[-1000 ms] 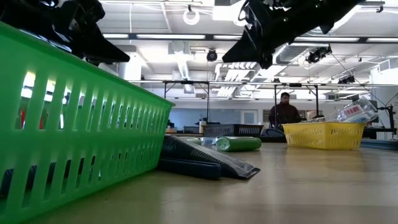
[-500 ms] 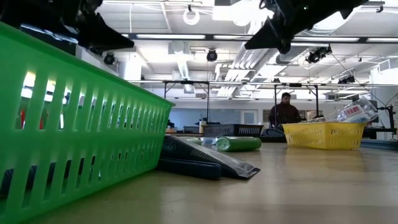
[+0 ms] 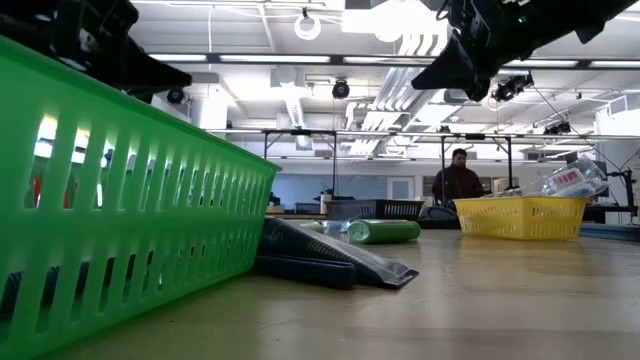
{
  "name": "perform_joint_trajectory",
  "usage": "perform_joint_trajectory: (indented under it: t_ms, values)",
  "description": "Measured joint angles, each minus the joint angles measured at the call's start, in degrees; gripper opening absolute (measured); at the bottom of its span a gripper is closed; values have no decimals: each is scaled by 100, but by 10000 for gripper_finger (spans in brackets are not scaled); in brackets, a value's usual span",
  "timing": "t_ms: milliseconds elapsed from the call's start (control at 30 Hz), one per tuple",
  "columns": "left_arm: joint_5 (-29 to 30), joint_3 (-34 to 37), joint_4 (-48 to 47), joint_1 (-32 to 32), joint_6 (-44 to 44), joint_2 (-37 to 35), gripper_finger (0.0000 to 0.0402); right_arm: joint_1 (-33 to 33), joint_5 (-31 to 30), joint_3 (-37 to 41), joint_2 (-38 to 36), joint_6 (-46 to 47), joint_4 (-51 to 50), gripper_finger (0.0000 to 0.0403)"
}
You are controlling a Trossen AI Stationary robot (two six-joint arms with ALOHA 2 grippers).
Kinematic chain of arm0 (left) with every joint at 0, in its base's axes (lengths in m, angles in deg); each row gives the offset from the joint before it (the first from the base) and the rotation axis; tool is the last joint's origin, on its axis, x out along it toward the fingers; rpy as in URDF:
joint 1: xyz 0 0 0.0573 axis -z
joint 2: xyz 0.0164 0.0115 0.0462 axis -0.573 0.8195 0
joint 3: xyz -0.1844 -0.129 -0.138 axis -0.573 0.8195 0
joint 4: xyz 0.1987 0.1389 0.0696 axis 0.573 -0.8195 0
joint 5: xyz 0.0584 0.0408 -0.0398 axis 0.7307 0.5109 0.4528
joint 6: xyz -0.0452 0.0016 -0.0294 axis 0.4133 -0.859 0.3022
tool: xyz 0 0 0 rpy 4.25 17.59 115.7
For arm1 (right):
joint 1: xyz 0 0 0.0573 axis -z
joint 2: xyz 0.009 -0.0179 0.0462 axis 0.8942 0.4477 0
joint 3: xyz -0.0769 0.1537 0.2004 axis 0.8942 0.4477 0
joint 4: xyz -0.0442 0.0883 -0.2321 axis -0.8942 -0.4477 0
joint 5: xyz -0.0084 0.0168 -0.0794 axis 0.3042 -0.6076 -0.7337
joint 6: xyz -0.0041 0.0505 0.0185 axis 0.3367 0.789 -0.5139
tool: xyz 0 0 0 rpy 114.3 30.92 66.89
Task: Pick & Place Travel size toiletries
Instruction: Put the shampoo into the black bin
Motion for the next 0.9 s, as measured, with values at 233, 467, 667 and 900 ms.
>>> perform_joint_trajectory:
  t_ms: [233, 467, 667, 900]
  values:
    - [-3, 157, -457, -2, -432, -776, 0, -322, -224, 288, -306, 412, 13, 2]
    - [-107, 157, -1035, -2, -427, -1446, 0, -529, -762, 323, -522, 185, -66, 2]
    - [-113, 157, -1208, -2, -430, -1560, 0, -398, -706, 321, -463, 108, 270, 2]
    - [-104, 159, -1187, -1, -815, -1558, 0, -342, 54, 316, -254, -498, 920, 2]
